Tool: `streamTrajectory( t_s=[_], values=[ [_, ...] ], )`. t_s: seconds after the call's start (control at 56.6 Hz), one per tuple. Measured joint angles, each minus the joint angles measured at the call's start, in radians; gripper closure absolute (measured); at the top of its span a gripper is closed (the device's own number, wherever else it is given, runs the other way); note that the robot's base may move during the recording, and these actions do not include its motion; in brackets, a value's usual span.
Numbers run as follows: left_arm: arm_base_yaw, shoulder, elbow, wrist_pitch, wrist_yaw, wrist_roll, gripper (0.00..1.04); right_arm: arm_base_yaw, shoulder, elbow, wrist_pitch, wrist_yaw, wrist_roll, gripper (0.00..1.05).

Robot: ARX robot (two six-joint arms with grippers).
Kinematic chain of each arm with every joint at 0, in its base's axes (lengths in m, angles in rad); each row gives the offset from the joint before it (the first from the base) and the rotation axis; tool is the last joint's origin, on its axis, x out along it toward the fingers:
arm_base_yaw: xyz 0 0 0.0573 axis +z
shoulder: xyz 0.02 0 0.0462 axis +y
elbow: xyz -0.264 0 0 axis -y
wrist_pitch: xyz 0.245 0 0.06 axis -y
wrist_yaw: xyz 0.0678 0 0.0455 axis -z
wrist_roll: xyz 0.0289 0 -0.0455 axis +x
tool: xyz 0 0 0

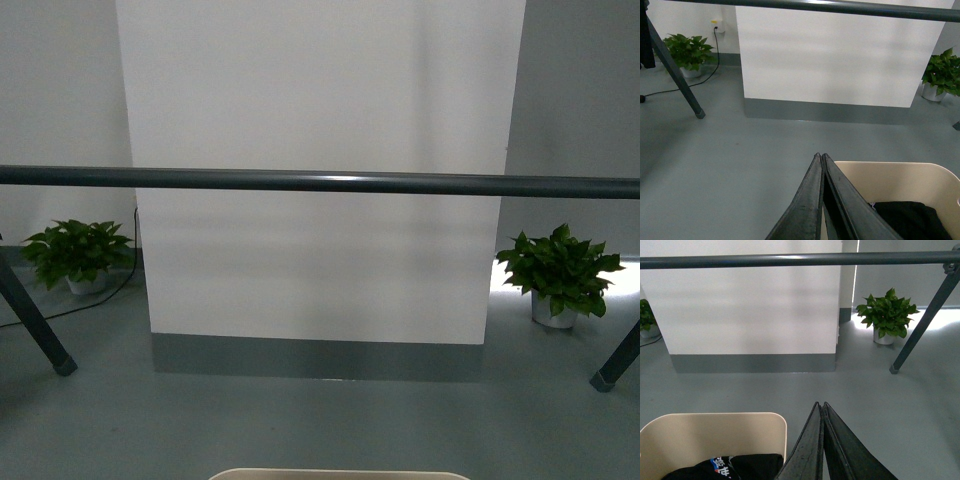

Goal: Move hamper under clothes hanger

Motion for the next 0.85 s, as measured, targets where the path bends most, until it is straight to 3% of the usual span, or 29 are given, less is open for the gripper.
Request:
streamTrajectory(
  t_s=[0.247, 0.371, 0.441, 0.618, 0.688, 0.847],
  values=[
    [0.0, -0.07, 0.0, -0.07, 0.0, 0.0, 1.01, 0.0, -0.065, 0.0, -0.065, 0.0, 0.0, 1.03],
    [0.0, -0.138, 0.0, -0.157, -0.002, 0.001, 1.01, 0.0, -0.196, 0.001, -0.23, -0.002, 0.0, 1.03],
    [0.0, -0.226, 0.0, -0.249, 0.0, 0.001, 1.01, 0.0, -0.234, 0.001, -0.238, -0.001, 0.0, 1.03],
    [0.0, -0.252, 0.0, -0.259, 0.0, 0.001, 1.01, 0.0, -0.234, 0.001, -0.242, -0.002, 0.0, 1.03],
    [0.0, -0.252, 0.0, -0.259, 0.0, 0.001, 0.88, 0.0, -0.234, 0.001, -0.242, -0.002, -0.001, 1.01],
    [0.0, -0.252, 0.0, -0.259, 0.0, 0.001, 0.63, 0.0, -0.235, 0.001, -0.242, -0.002, 0.0, 0.77]
  ],
)
